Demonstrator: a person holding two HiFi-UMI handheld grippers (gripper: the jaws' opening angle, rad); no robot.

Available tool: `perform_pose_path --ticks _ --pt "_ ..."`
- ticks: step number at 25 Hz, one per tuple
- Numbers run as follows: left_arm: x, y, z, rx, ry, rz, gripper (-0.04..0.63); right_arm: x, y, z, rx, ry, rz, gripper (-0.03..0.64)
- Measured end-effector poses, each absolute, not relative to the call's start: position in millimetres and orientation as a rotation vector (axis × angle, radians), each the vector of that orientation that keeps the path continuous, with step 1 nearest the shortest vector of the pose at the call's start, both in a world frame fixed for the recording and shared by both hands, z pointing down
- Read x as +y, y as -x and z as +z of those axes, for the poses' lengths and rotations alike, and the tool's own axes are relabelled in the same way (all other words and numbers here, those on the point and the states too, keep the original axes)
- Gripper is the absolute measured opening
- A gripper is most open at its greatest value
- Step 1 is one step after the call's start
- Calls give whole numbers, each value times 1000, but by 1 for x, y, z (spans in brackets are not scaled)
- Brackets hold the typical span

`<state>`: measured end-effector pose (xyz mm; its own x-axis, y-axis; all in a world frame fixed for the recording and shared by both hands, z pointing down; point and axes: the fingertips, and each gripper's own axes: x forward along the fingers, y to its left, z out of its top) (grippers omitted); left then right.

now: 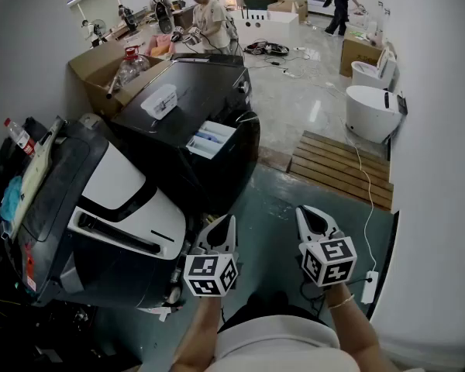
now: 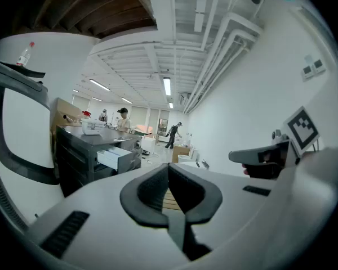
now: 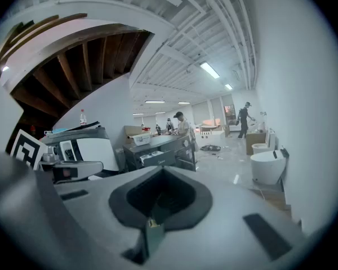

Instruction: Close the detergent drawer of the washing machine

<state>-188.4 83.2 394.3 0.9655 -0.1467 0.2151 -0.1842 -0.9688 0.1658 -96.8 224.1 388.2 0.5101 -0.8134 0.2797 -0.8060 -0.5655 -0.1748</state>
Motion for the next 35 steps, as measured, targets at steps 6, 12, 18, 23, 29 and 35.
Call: perform_pose_path --ticks 6,12,18,23,29,35 --pt "86 180 394 -239 -2932 314 -6 228 89 387 1454 2721 -498 2" --pt "85 170 394 -263 -2937 317 -6 235 79 383 1436 2729 -454 2" --pt "89 162 395 -293 -2941 319 -5 248 67 385 1409 2770 -441 2" --pt "98 155 396 -300 -2947 321 23 258 56 386 1379 2780 -427 2" --pt "102 152 400 -294 -2935 338 66 261 54 389 1389 2797 -433 18" --pt "102 145 403 -295 -2932 349 92 262 51 391 1416 2823 -433 58"
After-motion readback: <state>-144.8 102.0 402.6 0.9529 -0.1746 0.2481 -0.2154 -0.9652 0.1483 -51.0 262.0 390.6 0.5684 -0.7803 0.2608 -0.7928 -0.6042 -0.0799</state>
